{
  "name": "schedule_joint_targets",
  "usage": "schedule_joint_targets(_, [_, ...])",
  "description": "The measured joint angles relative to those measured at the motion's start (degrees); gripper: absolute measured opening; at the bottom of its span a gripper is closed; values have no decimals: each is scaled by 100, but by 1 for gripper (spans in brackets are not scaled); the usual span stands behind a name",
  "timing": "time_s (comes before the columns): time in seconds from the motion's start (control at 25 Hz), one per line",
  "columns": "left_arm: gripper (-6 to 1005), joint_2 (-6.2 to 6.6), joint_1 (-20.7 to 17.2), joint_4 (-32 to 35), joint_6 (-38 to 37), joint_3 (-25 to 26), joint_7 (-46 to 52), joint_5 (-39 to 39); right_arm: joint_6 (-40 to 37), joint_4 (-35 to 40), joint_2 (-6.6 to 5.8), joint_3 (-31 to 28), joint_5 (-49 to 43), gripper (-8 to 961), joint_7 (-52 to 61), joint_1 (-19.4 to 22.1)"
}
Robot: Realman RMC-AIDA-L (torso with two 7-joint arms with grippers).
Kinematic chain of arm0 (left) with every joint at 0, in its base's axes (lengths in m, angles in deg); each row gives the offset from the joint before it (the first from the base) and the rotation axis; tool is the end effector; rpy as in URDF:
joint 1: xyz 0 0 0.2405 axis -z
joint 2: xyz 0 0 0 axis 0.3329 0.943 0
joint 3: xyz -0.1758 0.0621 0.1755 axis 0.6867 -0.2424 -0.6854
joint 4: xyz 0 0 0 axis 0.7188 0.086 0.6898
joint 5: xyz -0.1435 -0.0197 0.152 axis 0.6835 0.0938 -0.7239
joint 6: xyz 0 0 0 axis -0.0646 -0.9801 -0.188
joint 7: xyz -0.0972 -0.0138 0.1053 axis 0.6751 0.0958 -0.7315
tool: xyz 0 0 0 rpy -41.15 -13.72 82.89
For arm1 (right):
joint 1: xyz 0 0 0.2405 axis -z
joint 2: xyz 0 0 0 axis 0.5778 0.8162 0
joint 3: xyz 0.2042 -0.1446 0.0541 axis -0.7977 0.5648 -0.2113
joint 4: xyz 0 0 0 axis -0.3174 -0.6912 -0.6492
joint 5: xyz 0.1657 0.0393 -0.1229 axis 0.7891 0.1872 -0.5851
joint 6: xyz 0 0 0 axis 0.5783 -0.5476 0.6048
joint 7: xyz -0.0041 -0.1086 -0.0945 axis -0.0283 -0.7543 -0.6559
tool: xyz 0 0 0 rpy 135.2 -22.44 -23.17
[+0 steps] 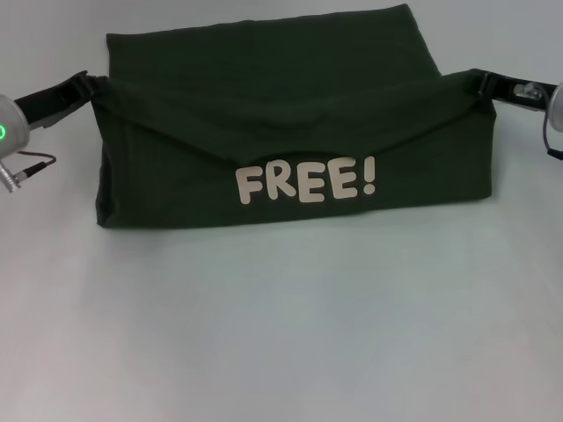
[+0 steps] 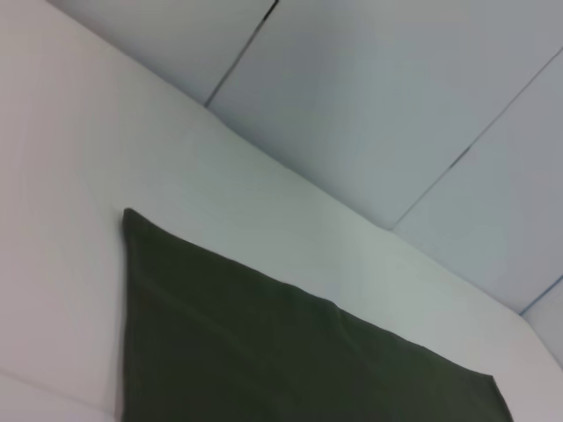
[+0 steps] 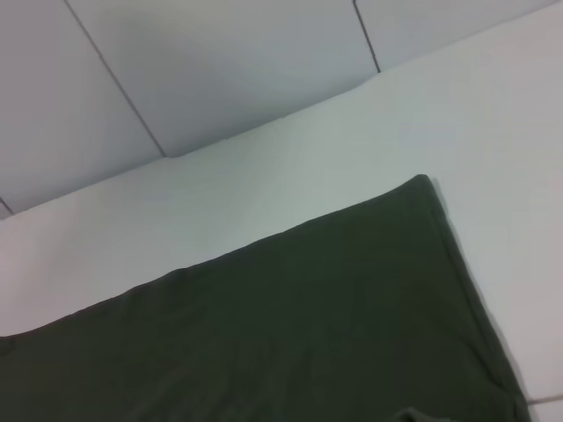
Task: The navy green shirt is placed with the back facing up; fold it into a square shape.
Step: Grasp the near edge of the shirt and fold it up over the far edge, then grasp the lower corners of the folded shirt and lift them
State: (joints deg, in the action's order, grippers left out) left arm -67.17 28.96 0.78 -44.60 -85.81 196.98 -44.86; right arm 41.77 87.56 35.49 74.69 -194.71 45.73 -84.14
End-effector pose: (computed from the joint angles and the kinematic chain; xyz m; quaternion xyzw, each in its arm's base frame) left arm -0.2775 0.4648 0.0443 -0.6727 -0.5613 -0.3172 0.3630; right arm 0.2731 0.4774 0.0402 -0.7160 0.5149 0.2267 0.4133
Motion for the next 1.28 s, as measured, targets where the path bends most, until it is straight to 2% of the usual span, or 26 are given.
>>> schedule_joint_targets(0.48, [26, -164, 54, -117, 558, 27, -379, 181, 357, -61, 122, -6, 98, 136, -241, -150])
schedule_joint_targets(0.68, [45, -214, 50, -119, 623, 20, -401, 301, 349, -61, 143, 17, 357, 140, -535, -153])
schedule_joint_targets(0.76, [82, -218, 55, -133, 701, -20, -378, 299, 352, -61, 150, 17, 376, 142, -554, -153])
schedule_joint_targets(1.0, [193, -204, 69, -231, 841, -56, -367, 306, 370, -58, 142, 15, 376, 325, -556, -160])
schedule_joint_targets(1.12, [249, -197, 64, -226, 839, -43, -366, 309, 343, -56, 125, 15, 376, 476, -556, -161])
schedule_joint_targets(1.28, [499, -166, -13, -135, 535, -52, -363, 311, 273, 13, 90, 15, 364, 644, -559, -157])
